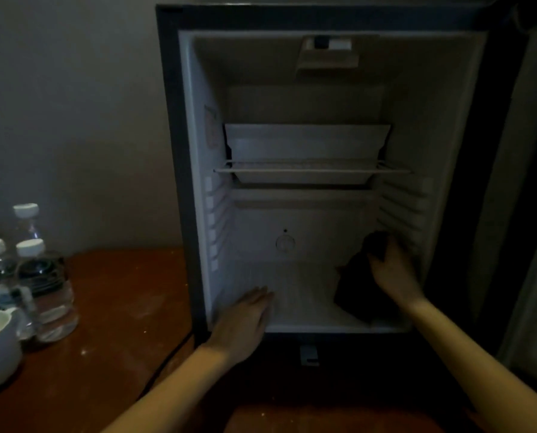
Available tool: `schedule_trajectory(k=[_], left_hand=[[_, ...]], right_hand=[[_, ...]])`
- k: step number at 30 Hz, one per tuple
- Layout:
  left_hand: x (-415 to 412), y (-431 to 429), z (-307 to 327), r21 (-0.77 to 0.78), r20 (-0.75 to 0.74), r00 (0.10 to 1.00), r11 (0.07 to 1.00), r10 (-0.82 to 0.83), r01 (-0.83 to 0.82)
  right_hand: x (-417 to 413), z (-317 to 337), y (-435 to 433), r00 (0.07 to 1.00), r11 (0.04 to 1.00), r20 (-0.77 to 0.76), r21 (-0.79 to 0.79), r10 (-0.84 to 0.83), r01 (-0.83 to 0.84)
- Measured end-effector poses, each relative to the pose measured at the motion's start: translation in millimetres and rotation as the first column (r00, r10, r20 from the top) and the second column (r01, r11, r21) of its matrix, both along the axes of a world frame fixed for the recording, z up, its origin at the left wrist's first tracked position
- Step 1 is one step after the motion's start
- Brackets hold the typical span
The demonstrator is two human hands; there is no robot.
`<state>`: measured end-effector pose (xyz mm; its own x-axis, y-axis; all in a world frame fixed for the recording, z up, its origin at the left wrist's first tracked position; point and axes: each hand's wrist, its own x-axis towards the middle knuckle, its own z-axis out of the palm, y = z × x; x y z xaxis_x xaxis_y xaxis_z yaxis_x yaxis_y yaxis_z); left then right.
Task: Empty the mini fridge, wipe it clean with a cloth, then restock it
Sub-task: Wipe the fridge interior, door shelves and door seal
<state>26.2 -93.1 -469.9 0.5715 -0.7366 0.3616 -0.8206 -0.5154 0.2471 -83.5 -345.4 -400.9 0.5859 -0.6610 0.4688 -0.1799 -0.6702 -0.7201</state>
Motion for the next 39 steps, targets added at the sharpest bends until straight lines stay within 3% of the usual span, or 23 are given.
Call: schedule_trajectory(k=[1, 3, 5, 7, 12, 20, 25, 27, 30, 34, 36, 39], left_hand=[[2, -5, -4, 0.003, 0.001, 0.999, 0.999, 0.049, -0.049], [9, -9, -8, 0.046, 0.008, 0.988, 0.987, 0.155, -0.155], [19, -11, -10, 0.115, -0.014, 0.973, 0.967, 0.232, -0.229], [24, -13, -13, 0.148, -0.041, 0.958, 0.950, 0.283, -0.274], [22, -19, -22, 0.167, 0.099, 0.927, 0.913, 0.361, -0.373], [19, -20, -19, 0.188, 0.063, 0.931, 0.912, 0.359, -0.364], [20, -16, -21, 0.203, 0.079, 0.946, 0.924, 0.315, -0.325], [19, -16, -20, 0.205, 0.072, 0.948, 0.925, 0.311, -0.319], [15, -16, -17, 0.179, 0.063, 0.946, 0.929, 0.318, -0.324], [18, -18, -24, 0.102, 0.149, 0.942, 0.943, 0.301, -0.317], [24, -18, -29, 0.159, 0.147, 0.951, 0.942, 0.273, -0.295], [25, -17, -30, 0.180, 0.105, 0.954, 0.938, 0.282, -0.297]], right_hand=[[10, -14, -5, 1.000, 0.996, -0.013, -0.094, -0.006, 0.004], [30, -36, -13, 0.972, 0.969, -0.233, -0.237, 0.014, -0.071], [49, -50, -20, 0.923, 0.978, -0.370, -0.129, 0.104, -0.162], [65, -58, -29, 0.937, 0.982, -0.294, 0.032, 0.186, -0.185], [81, -54, -41, 0.955, 0.960, -0.149, 0.153, 0.257, -0.234], [24, -62, -1, 0.830, 0.873, -0.273, 0.185, 0.487, -0.451], [-28, -22, 26, 0.650, 0.775, -0.429, 0.264, 0.627, -0.574], [-21, -4, 16, 0.742, 0.837, -0.395, 0.171, 0.542, -0.521], [14, 10, 3, 0.800, 0.866, -0.456, -0.112, 0.390, -0.487], [69, -30, -19, 0.874, 0.867, -0.417, -0.308, 0.247, -0.392], [83, -50, -27, 0.929, 0.924, -0.281, -0.227, 0.241, -0.308], [97, -57, -28, 0.933, 0.956, -0.211, 0.075, 0.292, -0.282]])
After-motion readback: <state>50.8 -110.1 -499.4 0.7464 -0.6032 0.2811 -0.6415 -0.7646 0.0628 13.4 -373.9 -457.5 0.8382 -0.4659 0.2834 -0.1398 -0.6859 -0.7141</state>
